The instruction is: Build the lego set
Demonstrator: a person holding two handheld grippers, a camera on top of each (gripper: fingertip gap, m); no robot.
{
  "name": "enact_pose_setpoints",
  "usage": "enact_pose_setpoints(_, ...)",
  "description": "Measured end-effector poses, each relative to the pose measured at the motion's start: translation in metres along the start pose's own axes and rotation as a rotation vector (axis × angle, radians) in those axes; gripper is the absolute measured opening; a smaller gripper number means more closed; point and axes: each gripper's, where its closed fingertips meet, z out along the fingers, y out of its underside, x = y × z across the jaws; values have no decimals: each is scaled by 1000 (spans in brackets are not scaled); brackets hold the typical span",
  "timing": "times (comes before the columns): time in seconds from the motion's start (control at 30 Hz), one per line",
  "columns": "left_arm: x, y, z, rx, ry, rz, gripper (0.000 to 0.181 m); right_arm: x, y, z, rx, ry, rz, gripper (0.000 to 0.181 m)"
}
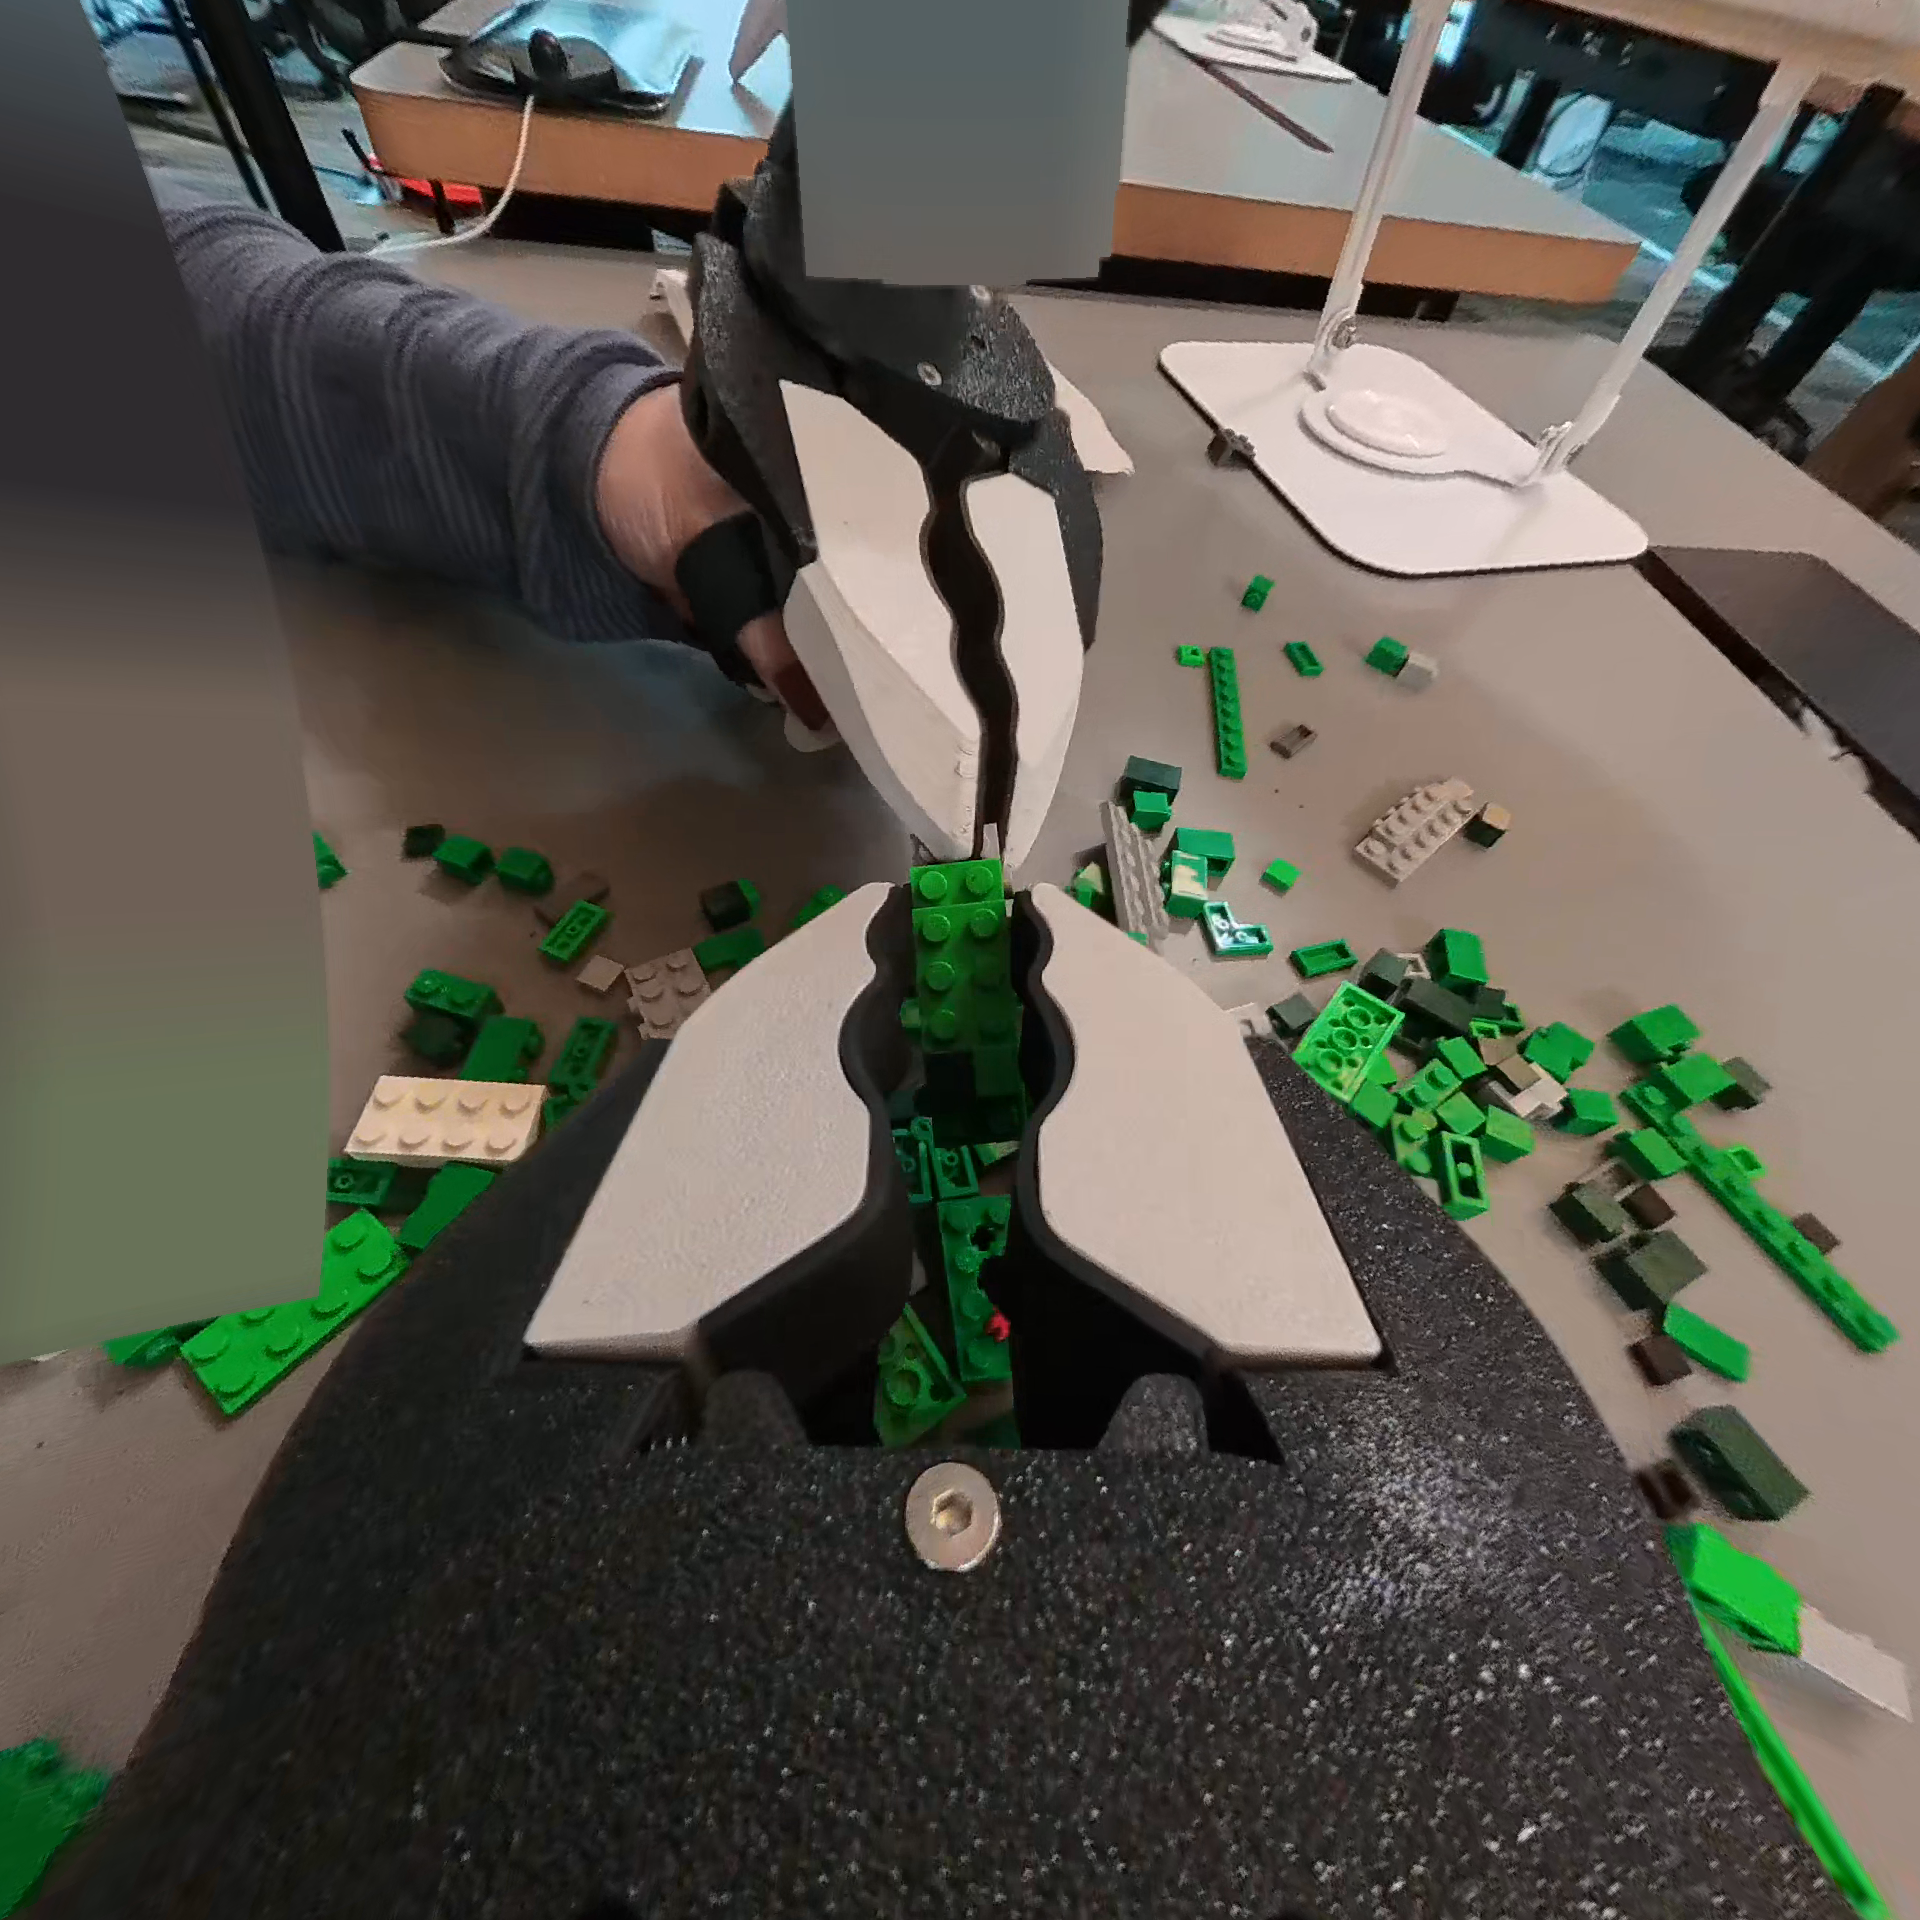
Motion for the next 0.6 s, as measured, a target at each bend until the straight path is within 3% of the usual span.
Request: enact_pose_setpoints(0.6,7,-1,0,0,43,53,6,-7,-4,-3,58,-150,166,18)
